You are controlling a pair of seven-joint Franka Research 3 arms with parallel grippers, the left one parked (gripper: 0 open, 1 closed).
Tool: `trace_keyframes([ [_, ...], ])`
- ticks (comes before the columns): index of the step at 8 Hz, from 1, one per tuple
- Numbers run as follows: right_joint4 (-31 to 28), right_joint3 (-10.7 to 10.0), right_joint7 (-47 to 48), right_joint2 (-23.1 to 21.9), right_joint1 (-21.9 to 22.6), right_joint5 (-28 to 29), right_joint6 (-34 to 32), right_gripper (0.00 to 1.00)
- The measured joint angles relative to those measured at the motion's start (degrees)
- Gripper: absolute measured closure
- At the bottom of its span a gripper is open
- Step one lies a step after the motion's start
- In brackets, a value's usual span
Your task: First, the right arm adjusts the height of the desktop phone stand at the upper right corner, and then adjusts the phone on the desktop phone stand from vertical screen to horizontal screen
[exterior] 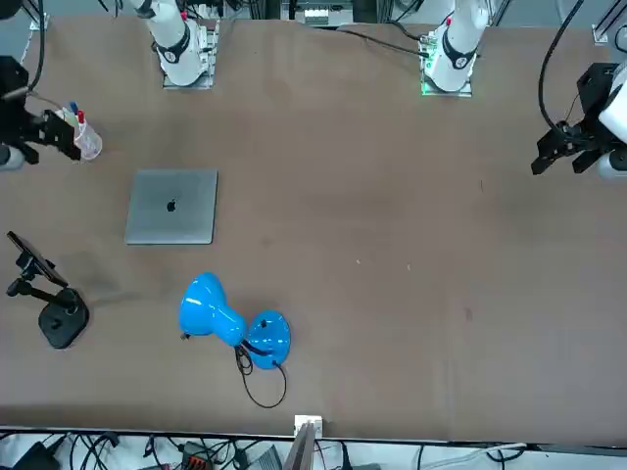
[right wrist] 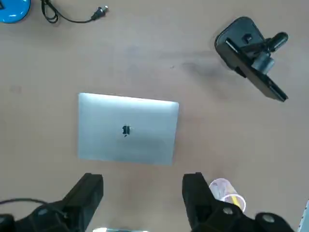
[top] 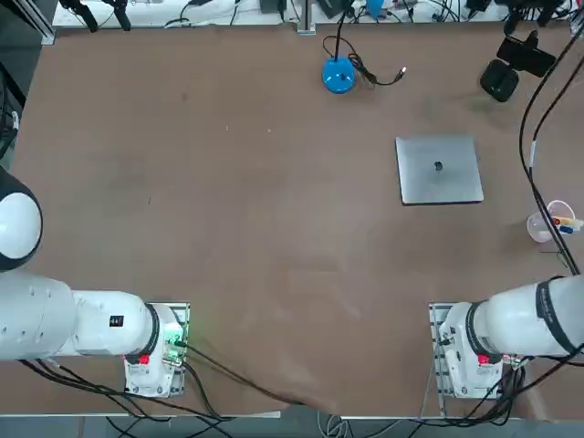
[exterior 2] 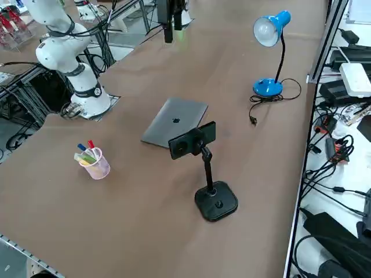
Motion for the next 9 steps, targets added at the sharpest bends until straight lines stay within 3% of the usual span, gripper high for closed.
trace_keyframes([
  [6,-10.8,-0.3,0.2,-9.5,-0.6,0.0,3.7,0.0],
  [9,-10.3,-0.4,0.4,-9.8,-0.7,0.4,4.8,0.0],
])
